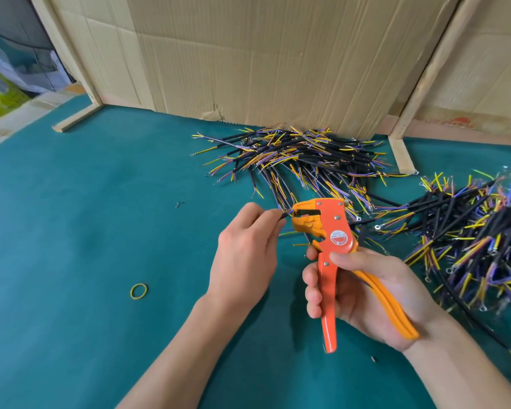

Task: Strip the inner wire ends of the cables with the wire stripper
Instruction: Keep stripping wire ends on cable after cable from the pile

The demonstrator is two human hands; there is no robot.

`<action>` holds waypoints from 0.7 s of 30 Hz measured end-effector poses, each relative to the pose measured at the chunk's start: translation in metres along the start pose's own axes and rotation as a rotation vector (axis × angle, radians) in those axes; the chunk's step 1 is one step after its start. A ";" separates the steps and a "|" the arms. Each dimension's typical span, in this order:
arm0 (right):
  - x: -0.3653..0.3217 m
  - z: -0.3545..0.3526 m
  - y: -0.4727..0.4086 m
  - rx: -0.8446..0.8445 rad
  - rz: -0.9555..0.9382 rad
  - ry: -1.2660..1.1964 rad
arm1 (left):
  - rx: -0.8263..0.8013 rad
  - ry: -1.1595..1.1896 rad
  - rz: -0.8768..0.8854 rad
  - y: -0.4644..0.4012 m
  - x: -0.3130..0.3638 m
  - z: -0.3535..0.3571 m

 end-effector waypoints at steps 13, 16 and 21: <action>-0.006 -0.004 0.003 0.059 0.022 0.096 | -0.159 -0.137 0.073 0.002 0.002 -0.003; -0.007 -0.003 0.003 0.062 0.031 0.110 | -0.167 -0.141 0.074 0.002 0.003 -0.004; -0.006 -0.002 0.003 0.093 0.044 0.127 | -0.169 -0.150 0.074 0.002 0.003 -0.003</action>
Point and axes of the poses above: each hand's wrist, its own y-axis away from the middle knuckle, its own z-axis out of the palm, x = y × z, the point moved 2 cm from there along -y, towards the middle knuckle, and after that the axes turned 6 degrees about -z, right-handed, at the moved point
